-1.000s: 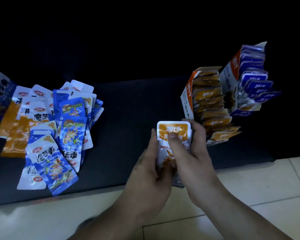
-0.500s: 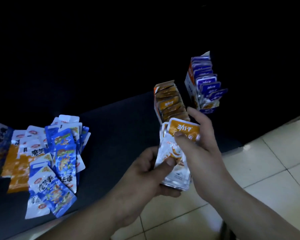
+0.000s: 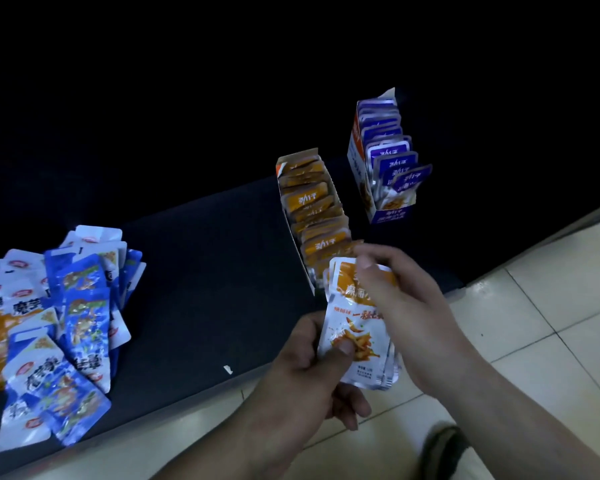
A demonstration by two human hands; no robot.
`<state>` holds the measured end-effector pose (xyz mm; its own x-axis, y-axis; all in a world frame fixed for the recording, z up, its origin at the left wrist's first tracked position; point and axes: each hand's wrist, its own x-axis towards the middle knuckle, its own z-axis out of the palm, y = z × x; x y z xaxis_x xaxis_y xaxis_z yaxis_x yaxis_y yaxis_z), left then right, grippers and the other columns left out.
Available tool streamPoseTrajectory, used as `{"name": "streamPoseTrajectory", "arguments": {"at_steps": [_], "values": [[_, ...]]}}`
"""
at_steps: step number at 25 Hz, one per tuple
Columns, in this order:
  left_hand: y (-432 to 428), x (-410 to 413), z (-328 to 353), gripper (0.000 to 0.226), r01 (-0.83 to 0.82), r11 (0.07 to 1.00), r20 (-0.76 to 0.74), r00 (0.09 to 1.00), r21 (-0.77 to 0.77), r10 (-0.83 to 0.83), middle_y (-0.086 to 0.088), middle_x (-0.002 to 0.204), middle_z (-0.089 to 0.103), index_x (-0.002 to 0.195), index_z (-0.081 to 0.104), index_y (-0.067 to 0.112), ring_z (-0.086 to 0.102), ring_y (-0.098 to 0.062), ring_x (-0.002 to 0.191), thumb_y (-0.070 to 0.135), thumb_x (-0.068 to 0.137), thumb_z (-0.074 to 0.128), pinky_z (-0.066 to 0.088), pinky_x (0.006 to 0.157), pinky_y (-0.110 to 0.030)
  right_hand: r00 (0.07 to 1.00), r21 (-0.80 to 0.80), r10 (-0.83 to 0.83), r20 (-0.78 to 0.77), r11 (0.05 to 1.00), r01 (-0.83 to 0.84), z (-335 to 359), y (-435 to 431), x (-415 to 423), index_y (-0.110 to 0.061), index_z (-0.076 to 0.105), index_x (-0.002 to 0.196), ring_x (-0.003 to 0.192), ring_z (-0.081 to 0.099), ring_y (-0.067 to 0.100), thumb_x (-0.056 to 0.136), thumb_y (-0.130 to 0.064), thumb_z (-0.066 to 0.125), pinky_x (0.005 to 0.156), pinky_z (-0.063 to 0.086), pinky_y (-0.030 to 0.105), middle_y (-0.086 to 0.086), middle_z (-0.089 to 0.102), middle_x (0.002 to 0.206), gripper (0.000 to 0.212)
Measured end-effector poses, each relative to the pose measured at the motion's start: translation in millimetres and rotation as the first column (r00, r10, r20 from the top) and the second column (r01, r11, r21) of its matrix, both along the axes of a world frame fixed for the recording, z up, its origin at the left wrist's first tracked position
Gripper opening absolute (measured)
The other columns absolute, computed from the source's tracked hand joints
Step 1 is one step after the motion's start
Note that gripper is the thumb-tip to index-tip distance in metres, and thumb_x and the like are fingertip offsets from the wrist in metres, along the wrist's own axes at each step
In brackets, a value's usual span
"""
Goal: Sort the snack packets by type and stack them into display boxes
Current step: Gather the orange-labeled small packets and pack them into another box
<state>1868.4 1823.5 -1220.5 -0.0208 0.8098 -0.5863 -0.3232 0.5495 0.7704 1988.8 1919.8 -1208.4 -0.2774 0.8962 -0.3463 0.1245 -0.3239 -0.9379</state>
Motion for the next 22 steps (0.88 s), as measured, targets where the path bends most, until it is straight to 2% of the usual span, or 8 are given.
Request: {"name": "streamPoseTrajectory", "arguments": {"at_steps": [3,6,9,11,14,16,18,22], "values": [[0,6,0,0.02,0.031,0.999,0.008,0.999,0.036,-0.031,-0.015,0.096,0.075,0.125,0.051,0.025,0.065,-0.029,0.061,0.016,0.107,0.051,0.051,0.053,-0.034,0.994,0.072,-0.062,0.089,0.996,0.056,4,-1,-1,-0.038,0.069,0.098,0.078,0.074,0.014,0.098,-0.038,0.063,0.072,0.062,0.04,-0.005,0.075,0.089,0.006],[2,4,9,0.033,0.051,0.997,-0.021,0.999,0.066,-0.049,-0.013,0.098,0.076,0.132,0.051,0.038,0.064,-0.032,0.065,0.017,0.107,0.052,0.047,0.055,-0.033,0.992,0.123,-0.037,0.124,0.992,0.022,1,-7,-8,-0.04,0.067,0.1,0.083,0.073,0.008,0.096,-0.035,0.067,0.071,0.061,0.032,-0.006,0.073,0.099,0.006],[3,1,15,0.034,0.069,0.996,-0.13,0.99,0.056,-0.062,-0.006,0.093,0.076,0.133,0.049,0.052,0.064,-0.027,0.065,0.03,0.106,0.051,0.044,0.053,-0.03,0.993,0.05,0.007,0.119,0.999,-0.013,-4,-8,-9,-0.04,0.066,0.104,0.084,0.073,0.004,0.095,-0.037,0.068,0.066,0.059,0.023,-0.007,0.072,0.105,0.01],[2,1,14,0.031,0.088,0.992,-0.175,0.982,0.091,-0.071,0.003,0.096,0.078,0.134,0.047,0.051,0.073,-0.017,0.072,0.034,0.108,0.045,0.049,0.053,-0.026,0.987,-0.013,0.069,0.145,0.998,-0.067,-9,-9,-6,-0.043,0.064,0.105,0.086,0.073,0.005,0.095,-0.043,0.066,0.068,0.058,0.024,-0.007,0.07,0.109,0.011],[3,2,11,0.03,0.136,0.975,-0.235,0.967,0.175,-0.093,0.017,0.109,0.074,0.135,0.05,0.039,0.071,0.001,0.099,0.027,0.109,0.043,0.053,0.074,-0.012,0.972,-0.106,0.172,0.161,0.982,-0.157,-12,-5,2,-0.047,0.061,0.107,0.098,0.071,0.015,0.096,-0.042,0.065,0.079,0.061,0.036,-0.001,0.066,0.116,0.012],[5,3,4,0.025,0.12,0.977,-0.243,0.967,0.175,-0.075,0.008,0.106,0.075,0.13,0.057,0.032,0.074,-0.008,0.094,0.027,0.107,0.047,0.057,0.073,-0.019,0.965,-0.172,0.249,0.078,0.957,-0.233,-9,4,13,-0.043,0.063,0.11,0.098,0.073,0.02,0.094,-0.027,0.068,0.082,0.059,0.04,-0.001,0.072,0.112,0.023],[7,4,-2,0.022,0.089,0.983,-0.242,0.969,0.161,-0.048,-0.003,0.101,0.076,0.126,0.06,0.029,0.075,-0.022,0.084,0.03,0.106,0.05,0.061,0.067,-0.033,0.947,-0.186,0.321,0.007,0.931,-0.314,-4,15,25,-0.035,0.064,0.116,0.099,0.074,0.02,0.091,-0.016,0.074,0.081,0.059,0.035,-0.001,0.075,0.107,0.033],[17,0,-7,0.022,0.146,0.981,-0.254,0.961,0.125,-0.111,0.0,0.105,0.077,0.124,0.063,0.033,0.076,-0.026,0.089,0.037,0.103,0.055,0.06,0.068,-0.039,0.942,-0.184,0.334,-0.017,0.925,-0.331,-8,23,40,-0.029,0.067,0.118,0.1,0.075,0.022,0.078,-0.007,0.086,0.084,0.061,0.038,0.003,0.076,0.108,0.05]]}}
